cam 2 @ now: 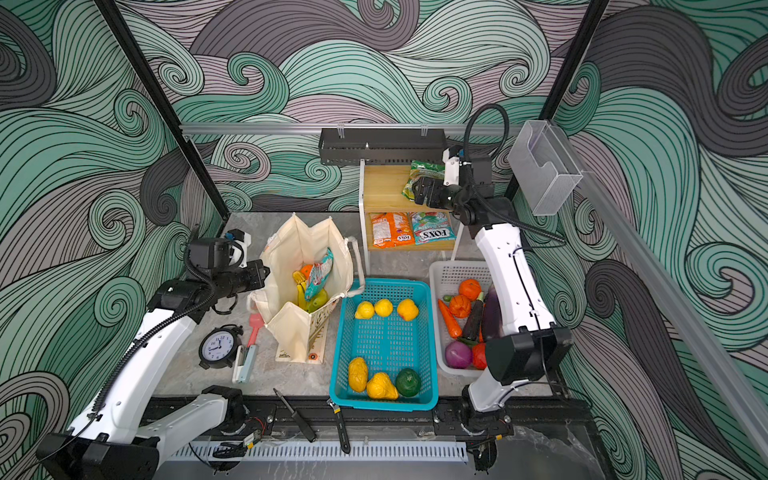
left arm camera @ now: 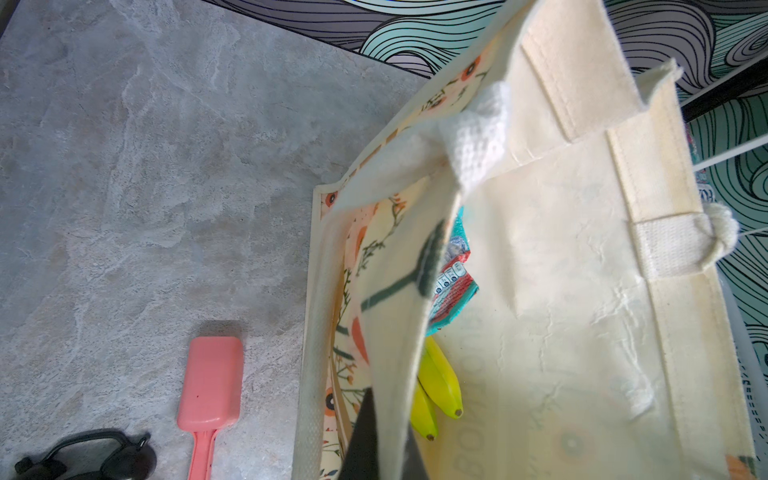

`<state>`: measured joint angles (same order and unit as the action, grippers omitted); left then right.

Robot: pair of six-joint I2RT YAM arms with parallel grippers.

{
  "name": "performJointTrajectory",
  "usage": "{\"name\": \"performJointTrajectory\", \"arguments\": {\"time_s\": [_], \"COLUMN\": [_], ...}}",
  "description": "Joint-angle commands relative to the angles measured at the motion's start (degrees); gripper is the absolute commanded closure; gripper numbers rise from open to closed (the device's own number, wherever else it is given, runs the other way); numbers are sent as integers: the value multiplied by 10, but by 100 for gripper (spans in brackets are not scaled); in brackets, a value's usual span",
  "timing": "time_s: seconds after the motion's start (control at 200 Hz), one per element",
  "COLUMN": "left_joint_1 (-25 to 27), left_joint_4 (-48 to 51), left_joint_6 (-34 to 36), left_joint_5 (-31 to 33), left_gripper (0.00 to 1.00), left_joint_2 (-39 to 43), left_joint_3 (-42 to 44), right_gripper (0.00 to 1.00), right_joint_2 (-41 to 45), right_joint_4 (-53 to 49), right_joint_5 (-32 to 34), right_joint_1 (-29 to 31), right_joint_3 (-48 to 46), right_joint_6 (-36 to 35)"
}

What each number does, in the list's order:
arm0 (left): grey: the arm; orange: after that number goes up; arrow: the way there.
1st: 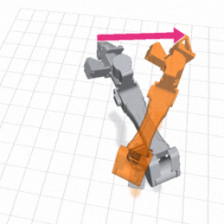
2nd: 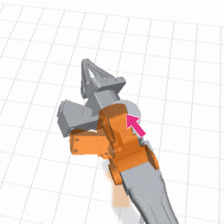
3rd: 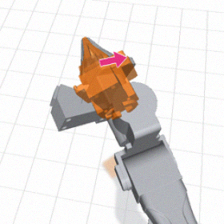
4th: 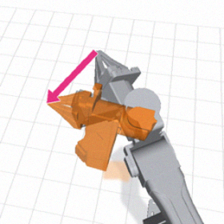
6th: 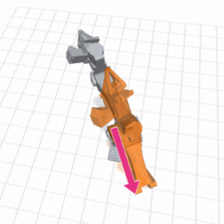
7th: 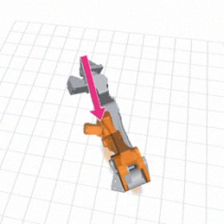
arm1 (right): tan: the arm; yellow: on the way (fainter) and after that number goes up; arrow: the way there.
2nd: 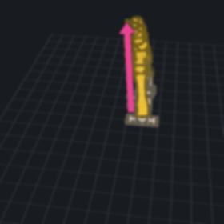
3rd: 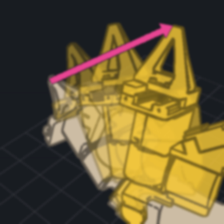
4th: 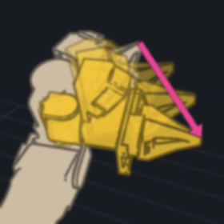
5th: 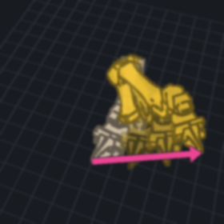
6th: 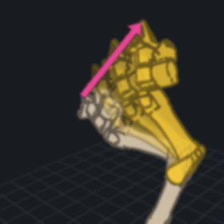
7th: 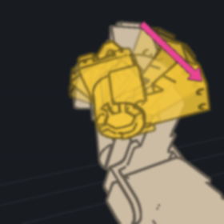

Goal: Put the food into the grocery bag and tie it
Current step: 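Grasp the green Spring Tea candy bag on the top shelf with the right gripper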

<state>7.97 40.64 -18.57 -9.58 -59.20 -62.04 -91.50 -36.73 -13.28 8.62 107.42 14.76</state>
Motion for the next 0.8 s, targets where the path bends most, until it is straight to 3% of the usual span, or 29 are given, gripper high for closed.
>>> {"name": "performJointTrajectory", "arguments": {"time_s": [0.0,0.19,0.43,0.515,0.796], "left_joint_1": [-4,-4,-5,-4,-4], "left_joint_4": [12,10,6,5,6], "left_joint_6": [5,2,0,0,0], "left_joint_5": [-15,-23,-33,-33,-33], "left_gripper": [100,100,100,100,100], "left_joint_2": [11,15,13,12,10], "left_joint_3": [6,8,10,11,11], "right_gripper": [0,1,18,26,39], "right_joint_2": [47,102,96,93,88], "right_joint_4": [18,43,78,91,110], "right_joint_5": [-13,-30,-101,-95,-77], "right_joint_1": [-12,-39,-57,-58,-65], "right_joint_3": [-27,-111,-146,-151,-173], "right_joint_6": [44,86,112,118,127]}}
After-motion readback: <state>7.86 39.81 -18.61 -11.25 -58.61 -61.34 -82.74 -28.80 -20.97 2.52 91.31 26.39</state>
